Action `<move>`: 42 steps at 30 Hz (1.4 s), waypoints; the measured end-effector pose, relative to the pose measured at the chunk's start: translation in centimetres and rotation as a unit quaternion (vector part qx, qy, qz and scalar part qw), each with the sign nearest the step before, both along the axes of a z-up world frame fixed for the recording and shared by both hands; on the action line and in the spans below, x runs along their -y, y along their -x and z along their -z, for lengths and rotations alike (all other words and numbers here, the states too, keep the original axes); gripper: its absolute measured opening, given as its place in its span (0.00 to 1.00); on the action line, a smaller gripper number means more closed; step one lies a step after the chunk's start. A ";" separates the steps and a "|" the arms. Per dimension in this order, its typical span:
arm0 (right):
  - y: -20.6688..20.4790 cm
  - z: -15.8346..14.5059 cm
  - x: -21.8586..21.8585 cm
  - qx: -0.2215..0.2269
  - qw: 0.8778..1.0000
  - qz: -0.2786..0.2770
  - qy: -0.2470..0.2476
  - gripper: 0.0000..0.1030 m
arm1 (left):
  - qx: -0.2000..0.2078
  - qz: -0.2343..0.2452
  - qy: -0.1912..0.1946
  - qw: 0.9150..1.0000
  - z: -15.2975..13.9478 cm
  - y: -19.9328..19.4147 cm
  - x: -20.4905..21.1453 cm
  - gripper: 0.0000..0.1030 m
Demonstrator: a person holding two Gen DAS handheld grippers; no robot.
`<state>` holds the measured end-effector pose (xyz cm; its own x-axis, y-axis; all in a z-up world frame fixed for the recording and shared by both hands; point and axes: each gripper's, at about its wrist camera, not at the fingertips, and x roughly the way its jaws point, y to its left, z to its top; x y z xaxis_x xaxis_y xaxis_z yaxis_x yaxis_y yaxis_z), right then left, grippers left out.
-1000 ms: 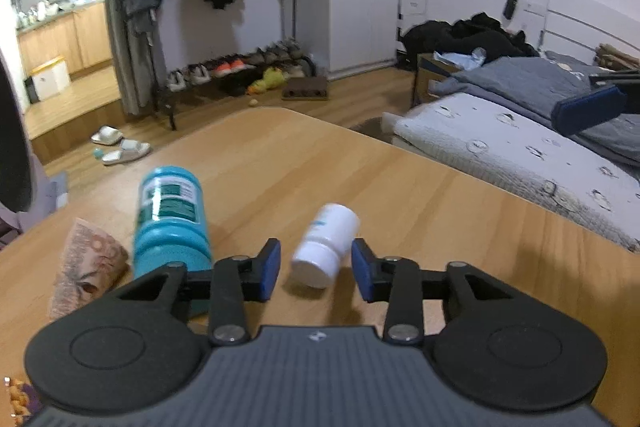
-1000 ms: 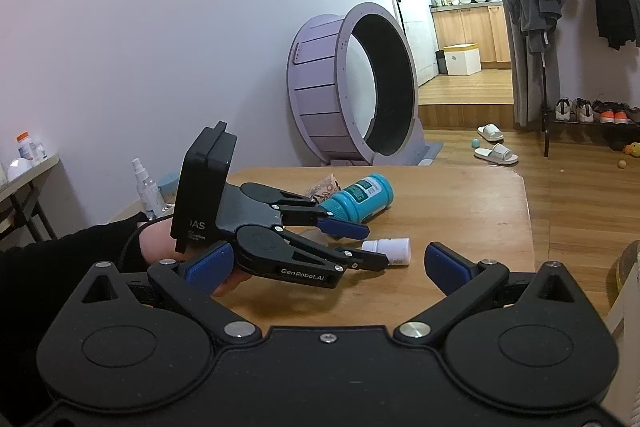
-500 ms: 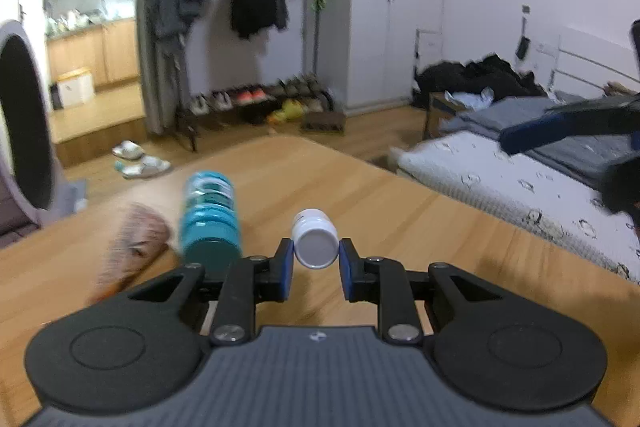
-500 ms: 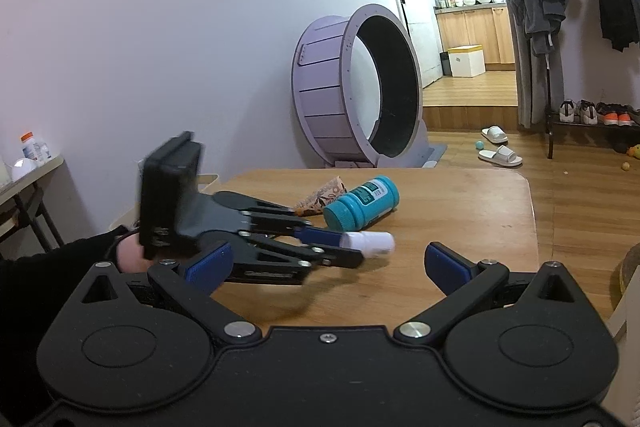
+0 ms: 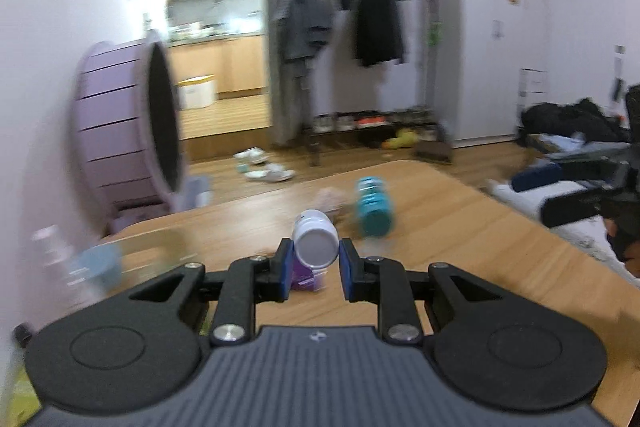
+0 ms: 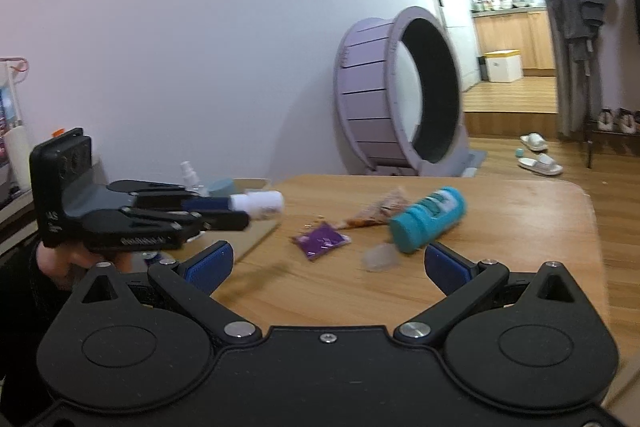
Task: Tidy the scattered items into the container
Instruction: 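Carry the pill bottle into the basket and open the left gripper, then move the left gripper to the teal bottle and grasp it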
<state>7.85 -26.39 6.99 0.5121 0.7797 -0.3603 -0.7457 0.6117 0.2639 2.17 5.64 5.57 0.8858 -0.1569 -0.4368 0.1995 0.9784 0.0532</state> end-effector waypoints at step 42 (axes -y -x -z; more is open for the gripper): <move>-1.3 -0.1 0.9 -0.004 0.999 0.043 0.002 1.00 | -0.056 0.025 0.034 0.998 3.8 -9.5 7.2 0.47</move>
